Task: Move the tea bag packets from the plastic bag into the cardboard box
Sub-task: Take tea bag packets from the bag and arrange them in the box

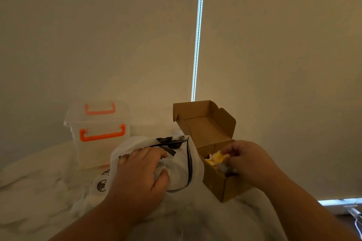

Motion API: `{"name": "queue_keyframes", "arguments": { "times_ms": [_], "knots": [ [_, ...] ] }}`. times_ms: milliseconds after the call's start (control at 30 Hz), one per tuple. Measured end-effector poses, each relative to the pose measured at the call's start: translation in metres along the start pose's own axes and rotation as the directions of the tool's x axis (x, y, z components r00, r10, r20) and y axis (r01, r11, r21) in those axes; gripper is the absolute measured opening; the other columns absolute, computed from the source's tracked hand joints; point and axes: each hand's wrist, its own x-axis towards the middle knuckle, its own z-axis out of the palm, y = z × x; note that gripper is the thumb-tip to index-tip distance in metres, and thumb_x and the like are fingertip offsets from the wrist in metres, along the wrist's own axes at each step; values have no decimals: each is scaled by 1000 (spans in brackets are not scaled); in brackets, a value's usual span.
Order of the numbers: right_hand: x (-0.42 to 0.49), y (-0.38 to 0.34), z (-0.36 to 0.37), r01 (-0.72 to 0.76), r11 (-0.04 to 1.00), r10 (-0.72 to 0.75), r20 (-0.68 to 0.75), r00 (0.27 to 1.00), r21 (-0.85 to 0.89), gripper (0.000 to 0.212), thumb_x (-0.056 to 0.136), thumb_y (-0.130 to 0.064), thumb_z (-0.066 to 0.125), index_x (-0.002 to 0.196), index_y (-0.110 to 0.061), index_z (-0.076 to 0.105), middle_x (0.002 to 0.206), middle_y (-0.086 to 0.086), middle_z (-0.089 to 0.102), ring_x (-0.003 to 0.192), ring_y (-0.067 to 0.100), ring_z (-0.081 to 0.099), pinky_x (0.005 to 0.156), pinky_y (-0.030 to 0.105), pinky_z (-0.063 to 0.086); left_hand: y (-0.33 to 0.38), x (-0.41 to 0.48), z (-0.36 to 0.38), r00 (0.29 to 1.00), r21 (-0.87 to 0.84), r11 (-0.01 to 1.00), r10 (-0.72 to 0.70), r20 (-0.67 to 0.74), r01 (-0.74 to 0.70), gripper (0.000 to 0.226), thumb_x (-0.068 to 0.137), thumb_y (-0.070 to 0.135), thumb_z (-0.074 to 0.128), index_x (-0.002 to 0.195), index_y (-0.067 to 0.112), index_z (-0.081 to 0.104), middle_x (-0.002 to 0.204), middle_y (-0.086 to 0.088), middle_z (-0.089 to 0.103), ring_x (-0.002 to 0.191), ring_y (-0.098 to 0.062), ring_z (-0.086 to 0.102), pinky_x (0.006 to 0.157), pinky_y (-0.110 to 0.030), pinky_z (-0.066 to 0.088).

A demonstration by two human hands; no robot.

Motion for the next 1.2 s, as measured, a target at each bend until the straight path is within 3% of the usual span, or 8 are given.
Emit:
{"name": "queue_keyframes", "arguments": {
  "times_ms": [67, 133, 300, 467, 533, 700, 900, 1200],
  "knots": [
    [4, -9, 0, -31, 977, 77, 213, 974, -209, 22, 94, -18, 62, 111, -30, 69, 116, -4, 63, 102, 14, 62, 90, 27, 51, -1, 0, 0, 1000, 11, 1000, -14, 3, 14, 35, 79, 46, 33, 107, 43, 54, 102, 30, 49, 97, 4, 42, 90, -30, 32],
    [3, -16, -2, -29, 949, 119, 274, 954, -313, 31, 96, -19, 58, 126, -27, 63, 130, -1, 56, 118, 19, 55, 101, 31, 45, -4, 3, 1, 1000, 17, 1000, -15, 9, 15, 40, 81, 42, 30, 110, 41, 57, 104, 27, 51, 99, -1, 47, 90, -31, 37],
    [2, 3, 6, 27, 978, -29, -8, 1000, -209, 22, 84, -23, 70, 92, -44, 66, 102, -11, 60, 90, 8, 56, 74, 25, 50, -8, 15, 1, 977, -36, 996, -67, 204, 76, 45, 89, 26, 42, 132, 22, 54, 130, 7, 52, 121, -10, 45, 94, -12, 27],
    [-35, -34, 9, 424, 906, -419, -201, 885, -21, 24, 92, -21, 64, 79, -41, 59, 79, -19, 58, 84, -12, 53, 63, 4, 42, -16, 20, 7, 983, -16, 992, -121, 135, 124, 37, 98, 13, 45, 132, 24, 54, 129, 5, 56, 119, -11, 50, 100, -20, 35],
    [-56, -55, 20, 502, 865, -502, -53, 863, -25, 25, 94, -25, 60, 81, -46, 59, 81, -25, 58, 89, -16, 52, 70, 0, 41, -15, 23, 7, 986, -35, 989, -139, 93, 143, 32, 101, 17, 43, 130, 24, 55, 125, 5, 58, 116, -12, 53, 98, -21, 39],
    [-55, -70, 69, 483, 853, -384, 386, 838, -199, 37, 101, -27, 44, 135, -39, 54, 135, -12, 55, 119, 6, 51, 101, 21, 41, -18, 36, 4, 941, 35, 974, -226, 252, 224, 34, 100, 14, 47, 134, 18, 52, 131, -3, 58, 117, -19, 56, 100, -29, 43],
    [-47, -57, 88, 410, 850, -229, 470, 853, -330, 43, 97, -45, 44, 134, -25, 52, 137, -2, 50, 121, 16, 50, 101, 34, 45, -32, 29, 17, 964, 190, 971, -181, 192, 144, 18, 97, 23, 44, 106, 24, 59, 101, 0, 66, 93, -21, 63, 81, -35, 54],
    [-49, -61, 90, 434, 820, -207, 514, 832, -372, 48, 97, -51, 42, 134, -22, 51, 133, 1, 51, 118, 18, 51, 97, 34, 46, -36, 31, 30, 920, 423, 905, -202, 335, 45, 25, 99, 36, 41, 105, 20, 60, 103, -3, 64, 95, -25, 62, 79, -38, 52]
  ]
}}
